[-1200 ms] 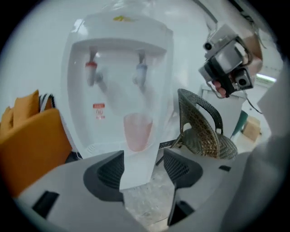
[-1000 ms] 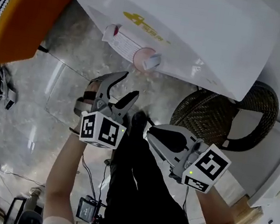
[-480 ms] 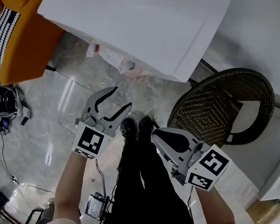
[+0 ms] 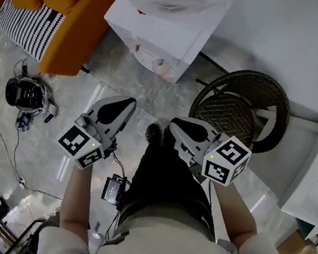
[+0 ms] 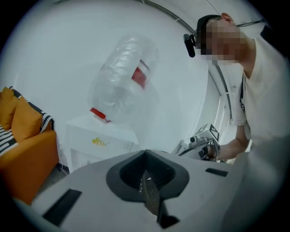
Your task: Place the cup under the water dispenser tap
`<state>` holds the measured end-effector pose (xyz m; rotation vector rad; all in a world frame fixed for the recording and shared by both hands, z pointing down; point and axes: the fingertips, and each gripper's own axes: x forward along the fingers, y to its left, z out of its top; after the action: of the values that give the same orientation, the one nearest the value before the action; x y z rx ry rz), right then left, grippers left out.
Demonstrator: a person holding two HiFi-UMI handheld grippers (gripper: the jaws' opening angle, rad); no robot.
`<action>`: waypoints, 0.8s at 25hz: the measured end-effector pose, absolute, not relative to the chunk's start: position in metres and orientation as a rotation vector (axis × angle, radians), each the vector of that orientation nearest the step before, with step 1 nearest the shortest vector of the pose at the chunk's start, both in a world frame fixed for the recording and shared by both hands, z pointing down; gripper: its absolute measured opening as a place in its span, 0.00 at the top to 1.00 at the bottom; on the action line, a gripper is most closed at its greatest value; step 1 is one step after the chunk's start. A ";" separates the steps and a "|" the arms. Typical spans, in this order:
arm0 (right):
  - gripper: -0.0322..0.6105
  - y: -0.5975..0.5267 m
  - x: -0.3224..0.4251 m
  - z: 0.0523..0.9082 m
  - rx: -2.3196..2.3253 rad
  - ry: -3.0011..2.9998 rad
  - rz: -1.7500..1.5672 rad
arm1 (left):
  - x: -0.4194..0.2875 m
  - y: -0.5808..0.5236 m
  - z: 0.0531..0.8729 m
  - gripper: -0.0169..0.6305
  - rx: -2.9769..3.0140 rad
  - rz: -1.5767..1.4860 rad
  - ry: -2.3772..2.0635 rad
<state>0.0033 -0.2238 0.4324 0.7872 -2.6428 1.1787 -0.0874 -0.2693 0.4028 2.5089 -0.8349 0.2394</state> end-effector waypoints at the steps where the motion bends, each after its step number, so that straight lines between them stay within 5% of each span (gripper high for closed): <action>1: 0.89 -0.214 -0.005 0.421 0.741 -2.651 1.179 | -0.092 -0.260 0.390 0.88 2.510 0.239 -0.839; 8: 0.89 -0.189 -0.060 0.348 0.548 -2.701 1.170 | -0.137 -0.224 0.319 0.88 2.554 0.299 -1.002; 20: 0.89 -0.082 -0.136 0.319 0.357 -2.681 1.067 | -0.202 -0.138 0.314 0.88 2.546 0.345 -1.099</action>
<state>-0.1365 -0.0824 0.3192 0.3569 -2.6806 1.0670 -0.2019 -0.1380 0.3135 2.5465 -1.0985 0.3455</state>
